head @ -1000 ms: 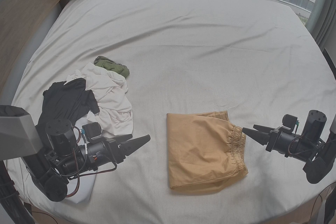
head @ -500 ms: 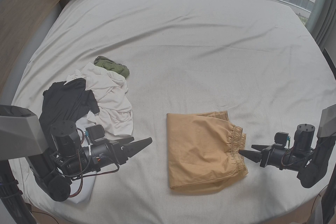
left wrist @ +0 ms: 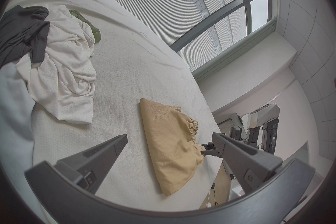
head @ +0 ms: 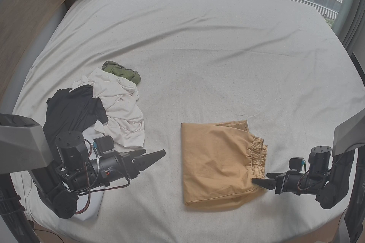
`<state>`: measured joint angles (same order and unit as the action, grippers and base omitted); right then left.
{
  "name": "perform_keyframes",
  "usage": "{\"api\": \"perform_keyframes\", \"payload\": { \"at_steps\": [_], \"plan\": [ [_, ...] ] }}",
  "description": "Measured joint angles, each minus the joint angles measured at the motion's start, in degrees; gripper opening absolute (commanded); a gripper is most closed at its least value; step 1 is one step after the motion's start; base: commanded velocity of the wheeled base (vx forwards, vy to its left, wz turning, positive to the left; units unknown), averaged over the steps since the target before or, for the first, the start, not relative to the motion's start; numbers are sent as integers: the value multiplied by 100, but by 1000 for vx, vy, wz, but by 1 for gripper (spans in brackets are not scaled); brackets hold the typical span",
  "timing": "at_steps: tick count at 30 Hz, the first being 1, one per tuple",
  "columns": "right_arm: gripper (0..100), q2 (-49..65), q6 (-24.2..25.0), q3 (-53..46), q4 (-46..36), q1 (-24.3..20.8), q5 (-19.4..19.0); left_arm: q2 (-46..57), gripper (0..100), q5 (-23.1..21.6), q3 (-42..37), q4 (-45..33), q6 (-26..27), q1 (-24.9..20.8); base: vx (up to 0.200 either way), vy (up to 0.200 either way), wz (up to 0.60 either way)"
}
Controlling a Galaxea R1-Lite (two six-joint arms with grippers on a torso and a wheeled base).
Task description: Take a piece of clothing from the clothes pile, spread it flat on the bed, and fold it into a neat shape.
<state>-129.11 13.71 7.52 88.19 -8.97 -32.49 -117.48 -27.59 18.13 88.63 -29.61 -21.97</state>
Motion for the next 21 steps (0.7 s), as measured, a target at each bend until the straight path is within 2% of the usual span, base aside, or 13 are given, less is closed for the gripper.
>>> {"api": "perform_keyframes", "payload": {
  "at_steps": [8, 21],
  "plan": [
    [100, -83, 156, 24, -6, -200, -27, 0, 100, 0, -2, 2, 2, -9, 0, 0, 0],
    [100, -145, 758, 193, -9, -535, -104, 0, 100, 0, -9, 5, 2, -24, 0, 0, 0]
  ]
}}
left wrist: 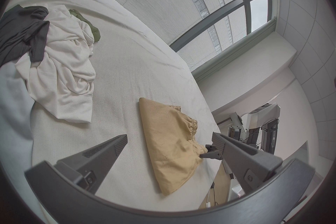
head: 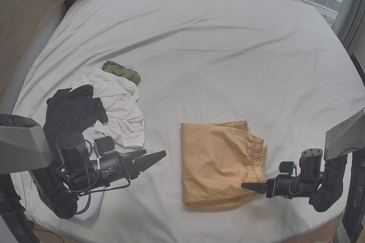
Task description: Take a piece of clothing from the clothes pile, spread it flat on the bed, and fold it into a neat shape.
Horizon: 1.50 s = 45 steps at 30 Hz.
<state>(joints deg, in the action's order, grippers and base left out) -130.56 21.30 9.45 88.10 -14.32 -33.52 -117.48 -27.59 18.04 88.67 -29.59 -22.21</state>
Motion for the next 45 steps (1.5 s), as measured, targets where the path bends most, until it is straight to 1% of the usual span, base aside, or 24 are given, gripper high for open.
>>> {"api": "perform_keyframes", "payload": {
  "at_steps": [11, 12, 24, 31, 35, 42, 43, 45],
  "plan": [
    [100, -32, 161, 116, -2, -133, -33, 0, 100, 0, -2, 0, 0, -2, 0, 0, 0],
    [0, -34, 169, 138, -5, -135, -28, 0, 100, 0, -2, 0, 0, -2, 0, 0, 0],
    [0, -39, 185, 221, 9, -146, 0, 34, 100, 0, 9, -2, 4, 26, 0, 0, 0],
    [0, 140, 221, 144, 9, -343, -41, 113, 100, 11, 30, 0, 4, 48, 0, 0, 0],
    [0, 446, 361, 127, 6, -488, -60, 185, 100, 13, 41, 0, 0, 74, 0, 0, 0],
    [0, 1218, 790, 249, 2, -789, -79, 273, 100, 17, 63, 0, -9, 129, 0, 0, 0],
    [0, 1480, 834, 330, 0, -833, -151, 288, 100, 15, 83, 0, -9, 146, 0, 0, 0],
    [0, 1563, 848, 361, -2, -844, -197, 290, 100, 15, 89, 0, -9, 155, 0, 0, 0]
  ]
}}
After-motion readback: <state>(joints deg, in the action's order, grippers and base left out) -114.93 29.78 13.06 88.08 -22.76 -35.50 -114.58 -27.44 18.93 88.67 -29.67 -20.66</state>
